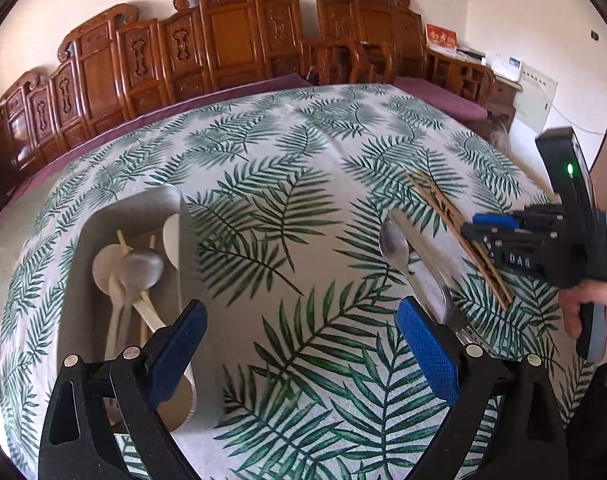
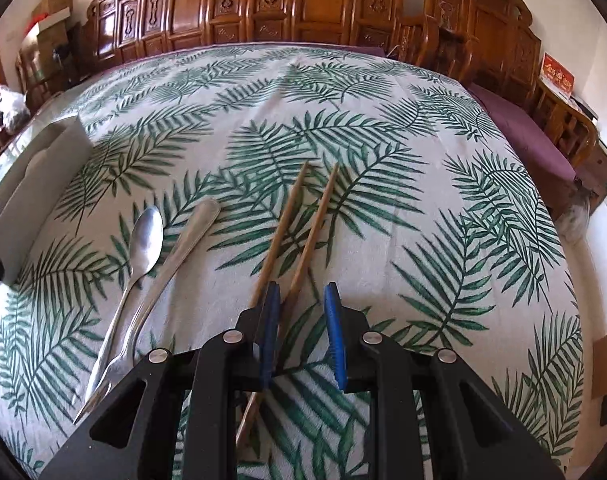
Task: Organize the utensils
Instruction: 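Move the right tool to the pile and grasp a wooden chopstick, then grasp the steel fork with the left tool while the right tool holds the chopstick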
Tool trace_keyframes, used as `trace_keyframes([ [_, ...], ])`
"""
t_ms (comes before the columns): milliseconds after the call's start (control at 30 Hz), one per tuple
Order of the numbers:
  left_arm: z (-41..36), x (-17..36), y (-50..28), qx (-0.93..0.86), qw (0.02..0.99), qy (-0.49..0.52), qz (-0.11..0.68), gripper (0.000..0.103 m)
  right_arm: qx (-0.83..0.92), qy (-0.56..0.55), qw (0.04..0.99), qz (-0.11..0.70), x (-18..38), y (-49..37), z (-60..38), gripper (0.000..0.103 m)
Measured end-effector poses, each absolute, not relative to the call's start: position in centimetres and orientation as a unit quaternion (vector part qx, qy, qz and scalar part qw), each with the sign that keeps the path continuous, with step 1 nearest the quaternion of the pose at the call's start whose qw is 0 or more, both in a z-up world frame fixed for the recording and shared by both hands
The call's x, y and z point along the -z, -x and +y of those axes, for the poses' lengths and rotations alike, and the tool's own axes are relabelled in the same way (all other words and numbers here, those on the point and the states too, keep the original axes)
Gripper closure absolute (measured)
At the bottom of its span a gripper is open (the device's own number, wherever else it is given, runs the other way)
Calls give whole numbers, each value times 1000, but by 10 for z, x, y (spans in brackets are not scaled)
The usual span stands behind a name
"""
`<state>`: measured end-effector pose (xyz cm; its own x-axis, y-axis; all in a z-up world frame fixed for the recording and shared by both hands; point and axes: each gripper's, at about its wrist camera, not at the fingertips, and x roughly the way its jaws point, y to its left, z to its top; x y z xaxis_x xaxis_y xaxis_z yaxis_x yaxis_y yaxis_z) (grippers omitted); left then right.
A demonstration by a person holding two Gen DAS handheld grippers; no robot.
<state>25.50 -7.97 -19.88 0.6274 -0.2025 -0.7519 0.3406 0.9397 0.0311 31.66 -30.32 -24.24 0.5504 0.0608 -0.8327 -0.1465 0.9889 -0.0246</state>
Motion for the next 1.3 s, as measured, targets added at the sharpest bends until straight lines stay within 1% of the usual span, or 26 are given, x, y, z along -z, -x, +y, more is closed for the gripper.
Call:
trace_keyframes([
  [67, -84, 203, -254, 151, 896, -91, 408, 11, -49, 44, 879, 472, 242, -318, -307, 78],
  [100, -86, 205, -255, 151, 895, -93, 410, 11, -49, 45, 879, 473, 242, -318, -308, 81],
  [133, -88, 206, -254, 152, 894, -93, 412, 11, -48, 47, 877, 475, 242, -317, -308, 85],
  [167, -90, 208, -255, 152, 892, -93, 414, 11, -46, 50, 876, 477, 242, -317, -308, 95],
  [200, -92, 209, -255, 154, 891, -91, 417, 11, -45, 53, 876, 477, 242, -316, -309, 97],
  [533, -123, 219, -275, 160, 882, -82, 436, 11, -50, 33, 876, 478, 241, -313, -324, 97],
  [600, -128, 221, -280, 164, 880, -80, 438, 16, -52, 31, 877, 476, 241, -312, -326, 97],
  [633, -133, 223, -285, 167, 878, -77, 442, 21, -53, 30, 877, 476, 241, -311, -326, 97],
  [700, -138, 225, -292, 171, 877, -71, 445, 25, -55, 31, 878, 475, 241, -310, -327, 97],
  [800, -145, 231, -305, 173, 873, -58, 452, 36, -59, 31, 878, 473, 241, -308, -328, 97],
  [833, -147, 233, -310, 174, 871, -48, 457, 41, -61, 29, 878, 473, 241, -308, -329, 97],
  [900, -149, 235, -317, 177, 869, -34, 461, 47, -63, 28, 878, 473, 241, -307, -330, 97],
  [933, -150, 237, -321, 179, 867, -25, 464, 52, -65, 27, 878, 473, 241, -307, -330, 97],
  [1033, -152, 242, -326, 180, 865, -17, 468, 52, -70, 21, 878, 473, 241, -306, -332, 97],
  [1167, -158, 245, -326, 177, 868, -28, 463, 55, -75, 7, 877, 475, 241, -307, -337, 97],
  [1200, -159, 245, -326, 176, 869, -30, 461, 57, -75, 7, 877, 475, 241, -307, -337, 97],
  [1267, -161, 245, -325, 177, 870, -34, 459, 70, -77, 6, 877, 475, 241, -307, -336, 97],
  [1300, -162, 245, -324, 179, 870, -35, 459, 73, -77, 6, 877, 475, 241, -307, -336, 97],
])
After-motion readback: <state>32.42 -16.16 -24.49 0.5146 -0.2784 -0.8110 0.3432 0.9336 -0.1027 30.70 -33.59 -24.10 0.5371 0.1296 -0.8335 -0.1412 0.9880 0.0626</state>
